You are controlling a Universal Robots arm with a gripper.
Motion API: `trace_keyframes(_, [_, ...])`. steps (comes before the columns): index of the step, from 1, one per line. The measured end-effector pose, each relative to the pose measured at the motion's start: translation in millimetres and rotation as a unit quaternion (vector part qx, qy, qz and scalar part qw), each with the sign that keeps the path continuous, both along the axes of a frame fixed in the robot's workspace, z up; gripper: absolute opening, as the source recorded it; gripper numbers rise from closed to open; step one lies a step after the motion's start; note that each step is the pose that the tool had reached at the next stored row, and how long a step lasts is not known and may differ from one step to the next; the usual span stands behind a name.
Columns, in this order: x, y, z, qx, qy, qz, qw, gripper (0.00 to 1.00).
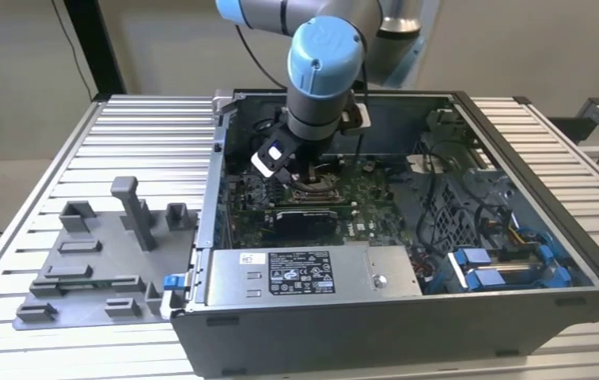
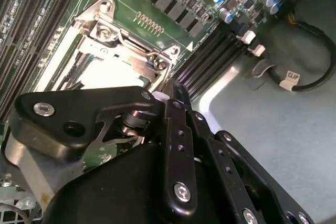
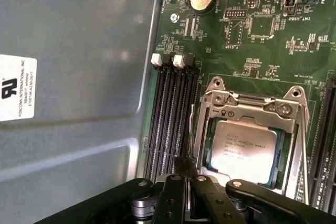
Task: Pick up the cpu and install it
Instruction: 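Install the first cpu locking lever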
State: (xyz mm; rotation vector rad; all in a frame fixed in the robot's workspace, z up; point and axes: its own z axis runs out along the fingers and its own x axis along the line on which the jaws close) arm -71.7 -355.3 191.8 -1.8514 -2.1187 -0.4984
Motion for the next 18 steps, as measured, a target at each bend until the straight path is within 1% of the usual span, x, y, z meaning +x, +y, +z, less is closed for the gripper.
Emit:
trace_keyframes(12, [9.5,2.6,-5.1,-0.0003,-0.0001,0.0,1.0,0.0])
trace_keyframes(18, [12.1,2.6,-5.6,-0.0003,0.0006,0.0,1.0,0.0])
